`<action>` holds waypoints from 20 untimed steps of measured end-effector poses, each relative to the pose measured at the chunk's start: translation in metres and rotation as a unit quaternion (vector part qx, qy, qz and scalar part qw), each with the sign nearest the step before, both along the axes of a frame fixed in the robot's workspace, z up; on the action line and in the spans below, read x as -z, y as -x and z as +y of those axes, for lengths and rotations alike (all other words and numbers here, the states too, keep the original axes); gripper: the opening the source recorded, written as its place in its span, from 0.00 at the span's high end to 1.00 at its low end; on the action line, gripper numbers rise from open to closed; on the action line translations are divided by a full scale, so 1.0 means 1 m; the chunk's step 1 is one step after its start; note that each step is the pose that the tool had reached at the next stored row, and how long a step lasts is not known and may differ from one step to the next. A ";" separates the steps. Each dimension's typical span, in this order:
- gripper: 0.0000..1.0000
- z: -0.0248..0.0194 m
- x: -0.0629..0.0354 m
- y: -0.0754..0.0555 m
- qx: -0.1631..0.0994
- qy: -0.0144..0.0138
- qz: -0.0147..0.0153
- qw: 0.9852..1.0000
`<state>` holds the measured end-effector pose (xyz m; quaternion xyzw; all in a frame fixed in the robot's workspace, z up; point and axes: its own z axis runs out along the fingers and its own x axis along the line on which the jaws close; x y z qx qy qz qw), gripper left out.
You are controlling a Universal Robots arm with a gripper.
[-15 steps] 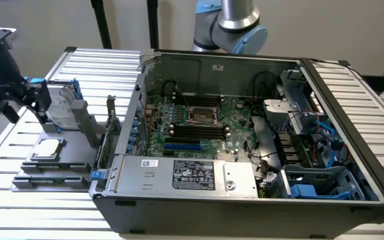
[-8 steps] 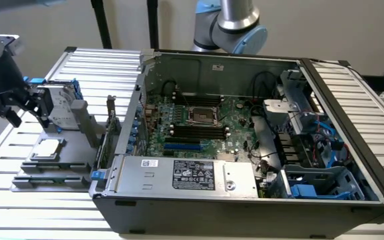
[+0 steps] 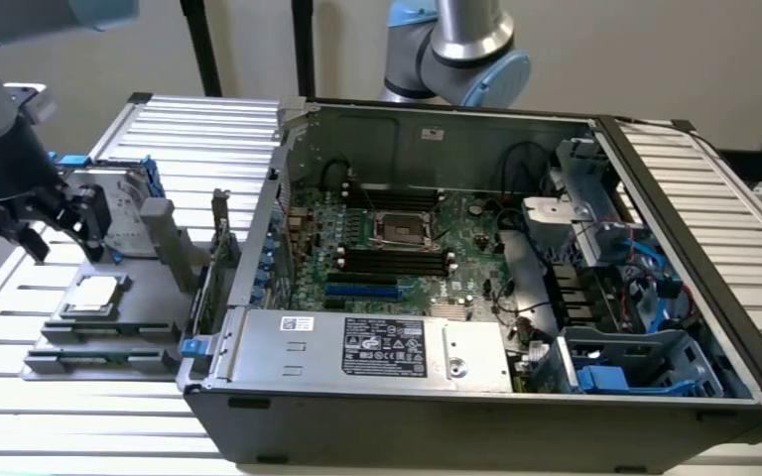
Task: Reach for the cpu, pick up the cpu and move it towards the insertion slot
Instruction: 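Pick up the cpu and move it towards the insertion slot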
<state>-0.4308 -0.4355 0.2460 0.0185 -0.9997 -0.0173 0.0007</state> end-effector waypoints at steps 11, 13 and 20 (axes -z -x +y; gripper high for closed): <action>0.35 -0.0038 0.0196 0.000 0.000 0.001 0.000 1.000; 0.35 -0.0044 0.0229 0.000 0.000 0.001 0.000 1.000; 0.35 -0.0056 0.0322 -0.001 0.000 0.004 0.000 1.000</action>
